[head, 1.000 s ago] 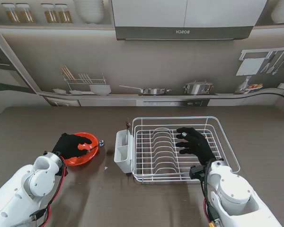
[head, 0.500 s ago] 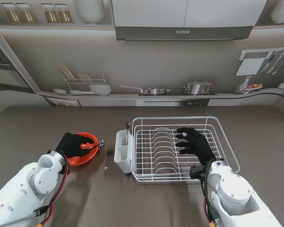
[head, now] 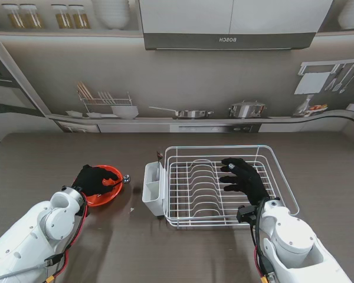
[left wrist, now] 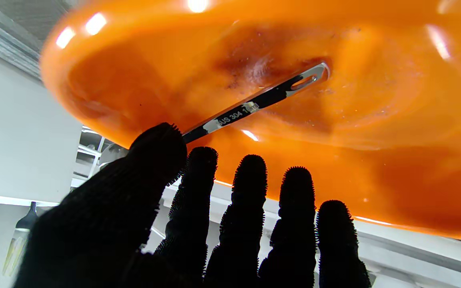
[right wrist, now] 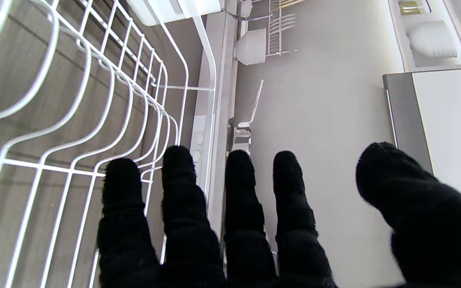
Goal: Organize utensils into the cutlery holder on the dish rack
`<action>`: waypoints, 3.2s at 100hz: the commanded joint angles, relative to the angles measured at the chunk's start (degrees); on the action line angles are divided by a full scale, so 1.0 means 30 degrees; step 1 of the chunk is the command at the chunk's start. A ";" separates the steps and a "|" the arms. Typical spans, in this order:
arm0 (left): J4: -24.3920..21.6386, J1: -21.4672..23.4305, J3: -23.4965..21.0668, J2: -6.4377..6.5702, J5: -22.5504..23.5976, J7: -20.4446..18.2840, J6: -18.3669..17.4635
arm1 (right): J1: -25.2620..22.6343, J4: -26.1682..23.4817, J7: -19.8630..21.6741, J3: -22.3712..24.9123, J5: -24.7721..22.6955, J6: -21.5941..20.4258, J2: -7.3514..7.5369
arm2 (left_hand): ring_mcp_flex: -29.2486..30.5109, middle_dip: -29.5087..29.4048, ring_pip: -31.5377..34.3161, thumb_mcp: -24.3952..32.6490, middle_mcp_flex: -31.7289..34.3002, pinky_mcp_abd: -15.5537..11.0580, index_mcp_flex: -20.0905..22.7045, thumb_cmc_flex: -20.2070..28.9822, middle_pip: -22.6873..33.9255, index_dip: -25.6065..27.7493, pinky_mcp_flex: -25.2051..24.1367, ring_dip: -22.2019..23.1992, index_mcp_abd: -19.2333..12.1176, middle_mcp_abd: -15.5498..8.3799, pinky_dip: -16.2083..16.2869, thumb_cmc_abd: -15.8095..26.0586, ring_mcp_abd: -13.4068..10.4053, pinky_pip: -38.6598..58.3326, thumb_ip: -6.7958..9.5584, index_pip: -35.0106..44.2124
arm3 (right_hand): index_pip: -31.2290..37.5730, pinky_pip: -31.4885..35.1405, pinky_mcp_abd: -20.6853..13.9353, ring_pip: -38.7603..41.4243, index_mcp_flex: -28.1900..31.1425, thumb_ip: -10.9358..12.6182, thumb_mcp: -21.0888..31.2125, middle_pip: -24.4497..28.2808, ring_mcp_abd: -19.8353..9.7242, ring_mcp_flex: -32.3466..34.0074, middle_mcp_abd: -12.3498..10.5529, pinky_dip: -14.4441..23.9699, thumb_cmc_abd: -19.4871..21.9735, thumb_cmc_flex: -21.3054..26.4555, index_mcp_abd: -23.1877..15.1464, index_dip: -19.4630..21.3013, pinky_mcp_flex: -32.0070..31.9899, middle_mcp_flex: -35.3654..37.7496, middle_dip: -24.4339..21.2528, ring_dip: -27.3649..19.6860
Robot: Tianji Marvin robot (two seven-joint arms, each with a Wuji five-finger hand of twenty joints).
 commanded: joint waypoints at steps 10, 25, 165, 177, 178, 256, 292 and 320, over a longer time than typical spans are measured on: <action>0.0214 -0.0098 0.0143 -0.0151 -0.0179 -0.0224 -0.0066 | -0.0105 -0.0134 0.0247 -0.0017 -0.0038 0.0016 -0.0097 | 0.0467 0.0345 0.0461 0.0527 0.0216 -0.0241 0.0845 -0.0386 0.0340 0.0188 -0.0206 0.0461 0.0050 -0.0098 0.0063 -0.0784 0.0029 0.0639 -0.0023 0.0310 | -0.0227 0.0001 0.0425 0.0145 0.0282 0.0256 -0.0369 -0.0164 0.0026 0.0541 0.0069 -0.0077 0.0314 -0.0470 -0.0009 -0.0420 0.0078 0.0204 -0.0037 0.0142; 0.0180 -0.0095 0.0205 -0.0175 -0.0236 -0.0198 0.0006 | -0.0104 -0.0131 0.0250 -0.0019 -0.0035 0.0031 -0.0097 | 0.0559 0.0711 0.0599 0.0072 0.0387 -0.0257 0.1355 0.0059 0.0582 0.0521 -0.0187 0.0524 0.0063 -0.0152 0.0046 -0.0951 0.0057 0.0741 -0.0597 0.0760 | -0.0226 -0.0007 0.0429 0.0137 0.0297 0.0263 -0.0368 -0.0176 0.0059 0.0519 0.0077 -0.0081 0.0304 -0.0448 0.0023 -0.0420 0.0062 0.0195 -0.0039 0.0141; 0.0966 -0.0581 0.0935 -0.0564 -0.1769 0.0148 0.0603 | -0.0078 -0.0110 0.0233 -0.0077 -0.0014 0.0167 -0.0111 | 0.1311 0.8878 0.2528 -0.3103 0.2236 -0.0445 0.2909 0.3482 0.1879 -0.1512 0.0000 0.1473 -0.0870 -0.0570 -0.0266 -0.0853 0.0176 0.2075 -0.0609 0.6952 | -0.0218 0.0002 0.0434 0.0134 0.0293 0.0266 -0.0338 -0.0163 0.0057 0.0536 0.0113 -0.0080 0.0327 -0.0436 0.0037 -0.0414 0.0071 0.0207 -0.0029 0.0146; 0.1135 -0.0696 0.1019 -0.0601 -0.1889 0.0231 0.0581 | -0.0096 -0.0140 0.0241 -0.0065 -0.0021 0.0184 -0.0107 | 0.1447 0.9581 0.2832 -0.3158 0.2736 -0.0402 0.3502 0.3666 0.1729 -0.1780 0.0045 0.1606 -0.1141 -0.0601 -0.0230 -0.0501 0.0296 0.2336 -0.0537 0.8487 | -0.0218 -0.0006 0.0445 0.0139 0.0294 0.0264 -0.0342 -0.0166 0.0049 0.0546 0.0085 -0.0083 0.0330 -0.0440 0.0017 -0.0414 0.0056 0.0197 -0.0030 0.0148; 0.1152 -0.0707 0.1028 -0.0603 -0.1894 0.0240 0.0578 | -0.0098 -0.0143 0.0239 -0.0064 -0.0021 0.0185 -0.0107 | 0.1470 0.9615 0.2848 -0.3151 0.2756 -0.0405 0.3523 0.3683 0.1719 -0.1801 0.0054 0.1610 -0.1095 -0.0583 -0.0231 -0.0488 0.0295 0.2348 -0.0529 0.8562 | -0.0223 -0.0005 0.0446 0.0121 0.0282 0.0267 -0.0332 -0.0165 0.0097 0.0506 0.0092 -0.0083 0.0334 -0.0426 0.0021 -0.0416 0.0059 0.0202 -0.0030 0.0143; 0.1845 -0.0972 0.0981 -0.0847 -0.2336 0.1212 0.0285 | -0.0150 -0.0154 0.0260 -0.0068 -0.0049 0.0221 -0.0098 | 0.2301 1.0793 0.3471 -0.2532 0.4297 -0.0541 0.3898 0.4350 0.1394 0.0550 0.0771 0.1705 0.0908 -0.1032 -0.0394 0.0468 0.0289 0.3112 -0.0561 1.0547 | -0.0212 0.0007 0.0417 0.0137 0.0293 0.0265 -0.0334 -0.0154 0.0066 0.0537 0.0093 -0.0080 0.0378 -0.0451 0.0034 -0.0412 0.0079 0.0207 -0.0026 0.0148; 0.2050 -0.0972 0.0668 -0.1026 -0.2787 0.1763 -0.0136 | -0.0115 -0.0107 0.0253 -0.0089 -0.0063 0.0229 -0.0103 | 0.2749 1.0320 0.3072 -0.2025 0.4921 -0.0657 0.4004 0.4421 0.0379 0.1097 0.1286 0.1258 0.1230 -0.1294 -0.0705 0.0279 0.0182 0.3390 -0.0642 1.0631 | -0.0212 0.0005 0.0442 0.0143 0.0277 0.0264 -0.0339 -0.0159 0.0041 0.0549 0.0082 -0.0082 0.0401 -0.0462 0.0031 -0.0411 0.0079 0.0194 -0.0030 0.0148; 0.1862 -0.0755 0.0179 -0.1195 -0.3339 0.2061 -0.0244 | -0.0092 -0.0074 0.0257 -0.0092 -0.0058 0.0209 -0.0104 | 0.2868 1.0303 0.2962 -0.1751 0.5084 -0.0744 0.4065 0.4333 0.0243 0.1153 0.1403 0.1123 0.1220 -0.1381 -0.0828 0.0177 0.0110 0.3533 -0.0691 1.0666 | -0.0209 0.0014 0.0436 0.0140 0.0281 0.0263 -0.0343 -0.0151 0.0040 0.0535 0.0093 -0.0081 0.0398 -0.0462 0.0032 -0.0410 0.0095 0.0200 -0.0029 0.0145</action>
